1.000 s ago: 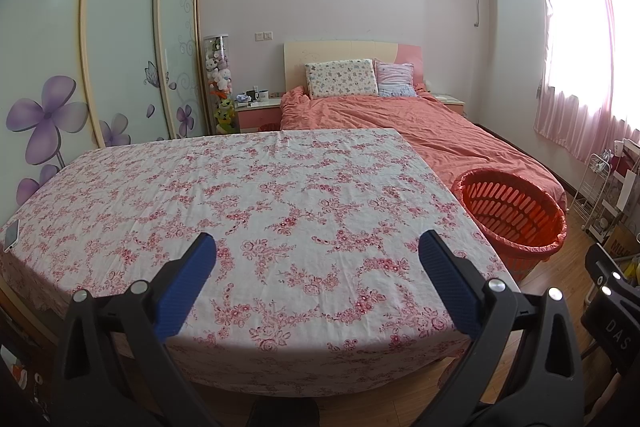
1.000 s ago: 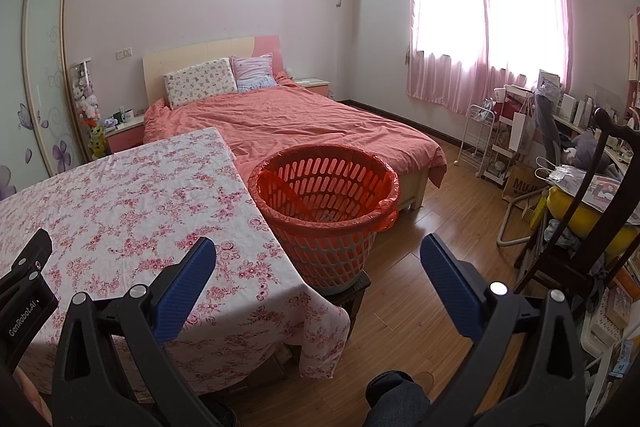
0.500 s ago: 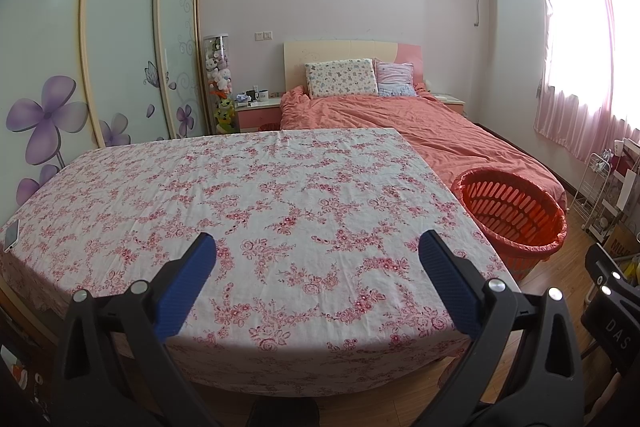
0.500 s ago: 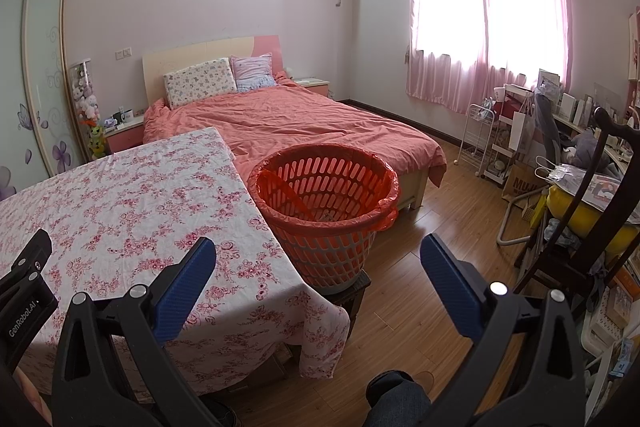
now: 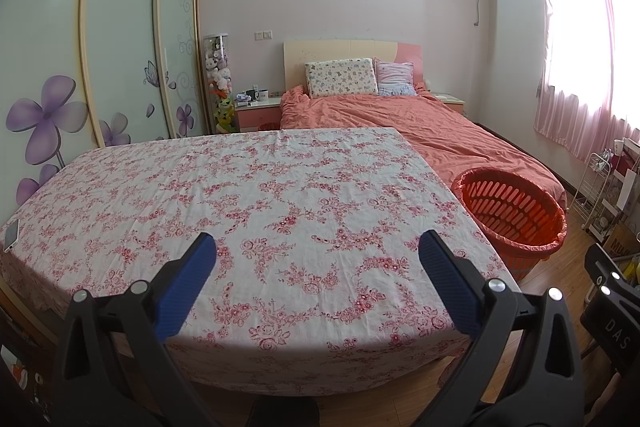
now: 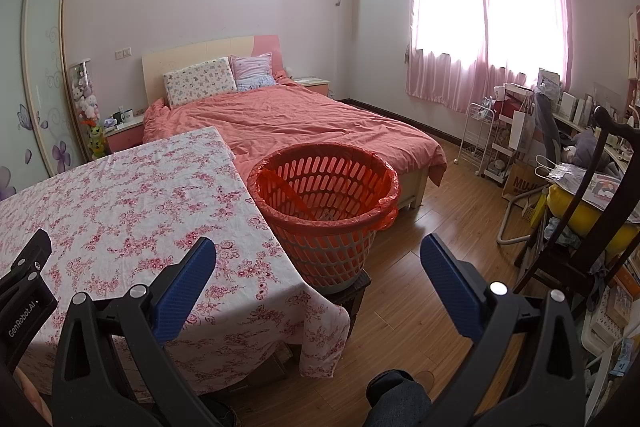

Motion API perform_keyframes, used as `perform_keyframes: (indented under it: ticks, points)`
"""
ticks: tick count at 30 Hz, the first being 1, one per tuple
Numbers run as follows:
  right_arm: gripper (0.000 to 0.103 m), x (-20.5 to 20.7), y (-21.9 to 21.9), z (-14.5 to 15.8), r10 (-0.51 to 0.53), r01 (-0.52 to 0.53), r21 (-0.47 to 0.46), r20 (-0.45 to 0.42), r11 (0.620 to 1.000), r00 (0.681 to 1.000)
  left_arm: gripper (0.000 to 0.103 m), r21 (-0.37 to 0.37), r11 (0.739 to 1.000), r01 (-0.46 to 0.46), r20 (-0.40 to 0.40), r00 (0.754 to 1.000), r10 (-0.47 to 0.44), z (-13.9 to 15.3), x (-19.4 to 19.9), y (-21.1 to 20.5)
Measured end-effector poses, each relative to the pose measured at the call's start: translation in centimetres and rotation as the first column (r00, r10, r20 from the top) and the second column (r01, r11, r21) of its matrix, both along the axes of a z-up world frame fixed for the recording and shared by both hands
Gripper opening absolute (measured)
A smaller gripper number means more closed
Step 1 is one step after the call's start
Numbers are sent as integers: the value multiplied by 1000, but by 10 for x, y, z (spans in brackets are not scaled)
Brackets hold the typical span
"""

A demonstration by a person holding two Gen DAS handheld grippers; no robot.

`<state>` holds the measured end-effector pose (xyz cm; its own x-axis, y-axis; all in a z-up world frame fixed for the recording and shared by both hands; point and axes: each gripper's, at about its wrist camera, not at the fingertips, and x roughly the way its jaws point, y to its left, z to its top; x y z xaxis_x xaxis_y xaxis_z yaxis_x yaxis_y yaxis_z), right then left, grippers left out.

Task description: Collect trash

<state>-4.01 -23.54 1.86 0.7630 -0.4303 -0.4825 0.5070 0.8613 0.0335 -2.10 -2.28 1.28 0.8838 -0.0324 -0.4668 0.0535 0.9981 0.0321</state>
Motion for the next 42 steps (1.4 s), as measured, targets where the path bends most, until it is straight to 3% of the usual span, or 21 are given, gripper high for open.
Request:
perform_keyframes:
  ticks: [42]
  points:
    - [101,0,3,0,2,-2,1,-3,1000,1000,99,1,1000,-5,-2,1000,5,-1,0,2]
